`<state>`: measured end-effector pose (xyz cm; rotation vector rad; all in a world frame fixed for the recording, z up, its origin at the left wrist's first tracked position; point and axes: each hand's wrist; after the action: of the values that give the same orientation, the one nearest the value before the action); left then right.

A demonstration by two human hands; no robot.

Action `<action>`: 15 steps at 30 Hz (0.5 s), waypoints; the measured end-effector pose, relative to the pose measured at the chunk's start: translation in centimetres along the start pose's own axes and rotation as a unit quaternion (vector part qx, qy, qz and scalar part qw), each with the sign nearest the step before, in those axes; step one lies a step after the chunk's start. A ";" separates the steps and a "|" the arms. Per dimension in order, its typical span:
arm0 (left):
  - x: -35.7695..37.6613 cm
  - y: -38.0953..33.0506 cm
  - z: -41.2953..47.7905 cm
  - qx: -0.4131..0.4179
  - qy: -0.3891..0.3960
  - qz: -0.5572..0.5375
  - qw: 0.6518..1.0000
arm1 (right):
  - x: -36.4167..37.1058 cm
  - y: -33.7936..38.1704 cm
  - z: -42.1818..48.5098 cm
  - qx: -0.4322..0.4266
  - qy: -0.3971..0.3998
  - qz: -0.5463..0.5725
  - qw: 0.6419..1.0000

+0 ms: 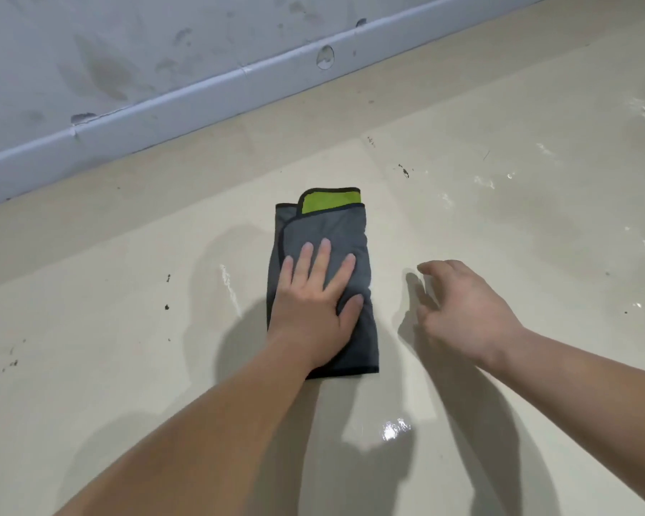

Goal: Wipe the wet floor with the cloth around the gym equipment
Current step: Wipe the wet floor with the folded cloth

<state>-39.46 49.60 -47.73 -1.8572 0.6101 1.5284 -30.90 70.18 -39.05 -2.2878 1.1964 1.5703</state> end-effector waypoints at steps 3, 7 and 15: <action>1.0 -3.2 -3.3 -0.020 0.007 -0.013 1.000 | 0.0 1.1 0.6 -0.024 0.006 -0.017 1.000; -0.4 -3.2 -5.1 -0.003 0.051 0.003 0.999 | 0.0 3.0 1.6 -0.042 0.019 -0.088 0.995; -1.7 0.7 0.9 -0.050 0.088 -0.001 0.995 | 1.3 8.0 4.9 -0.010 0.007 -0.218 0.976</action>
<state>-40.90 49.75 -46.31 -2.0848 0.6207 1.4266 -39.65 66.46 -39.83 -2.3647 0.6158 1.4039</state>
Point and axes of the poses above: each hand's wrist, its own z-axis towards the middle knuckle, its own x-axis out of the palm, y = z × x, and after that the axes turned 13 degrees about x, right-handed
